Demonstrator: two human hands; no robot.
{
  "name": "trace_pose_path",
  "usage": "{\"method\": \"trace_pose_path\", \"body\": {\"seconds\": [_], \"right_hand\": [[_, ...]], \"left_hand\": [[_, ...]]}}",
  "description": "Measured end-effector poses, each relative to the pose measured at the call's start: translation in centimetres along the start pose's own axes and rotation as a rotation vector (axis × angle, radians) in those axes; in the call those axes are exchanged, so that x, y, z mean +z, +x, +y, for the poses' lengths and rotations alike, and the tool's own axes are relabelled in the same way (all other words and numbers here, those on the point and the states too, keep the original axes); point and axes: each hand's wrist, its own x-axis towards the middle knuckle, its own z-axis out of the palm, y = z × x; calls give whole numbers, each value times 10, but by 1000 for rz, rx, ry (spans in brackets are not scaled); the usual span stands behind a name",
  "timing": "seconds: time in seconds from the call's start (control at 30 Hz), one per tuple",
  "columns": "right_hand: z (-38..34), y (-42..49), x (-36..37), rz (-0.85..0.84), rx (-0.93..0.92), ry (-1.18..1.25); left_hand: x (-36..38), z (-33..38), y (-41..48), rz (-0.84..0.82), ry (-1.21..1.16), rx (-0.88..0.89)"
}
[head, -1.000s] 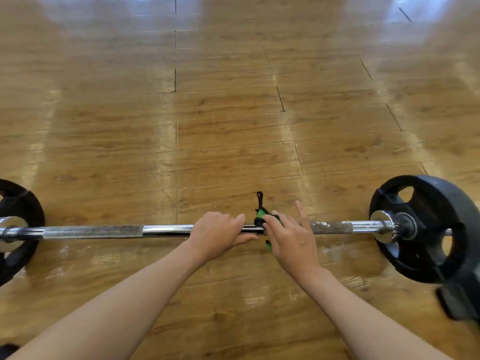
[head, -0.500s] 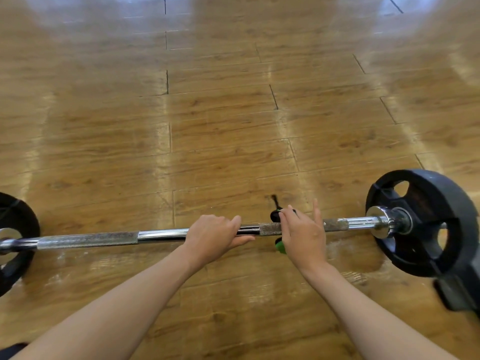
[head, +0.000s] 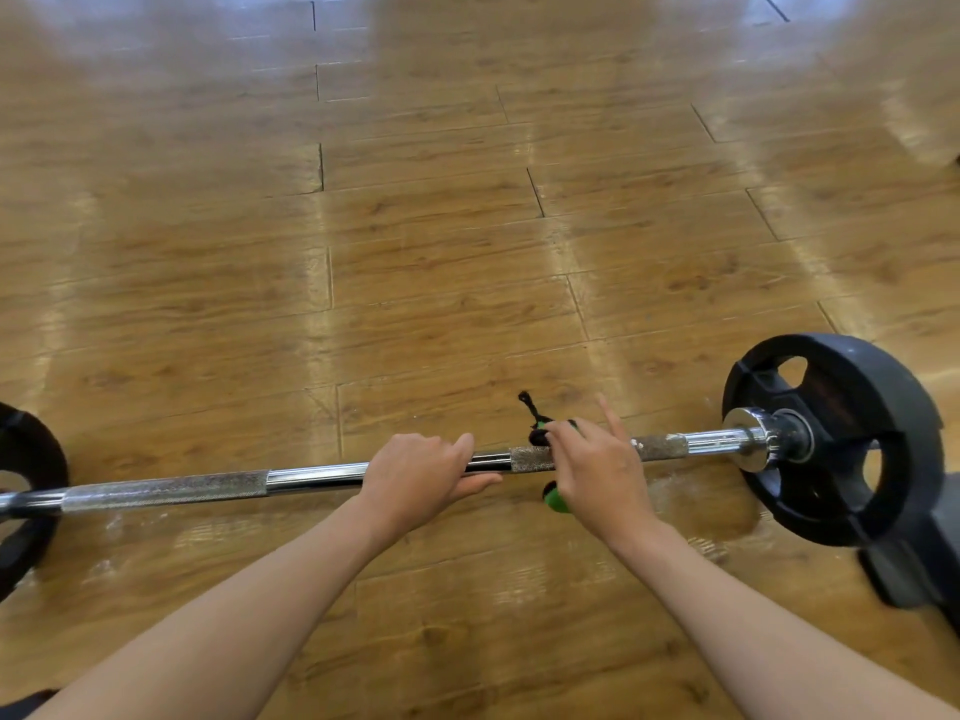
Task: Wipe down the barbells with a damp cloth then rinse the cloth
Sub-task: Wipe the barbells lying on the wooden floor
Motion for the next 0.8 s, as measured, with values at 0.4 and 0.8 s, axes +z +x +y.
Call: {"method": "trace_pose_path", "body": {"seconds": [0.4, 0.8], "right_hand": [[-45, -8, 14, -78, -64, 152], [-71, 5, 23, -108, 80, 91]], "left_hand": [[0, 1, -2, 17, -24, -4], [-1, 2, -1, 49, -13, -4]]}}
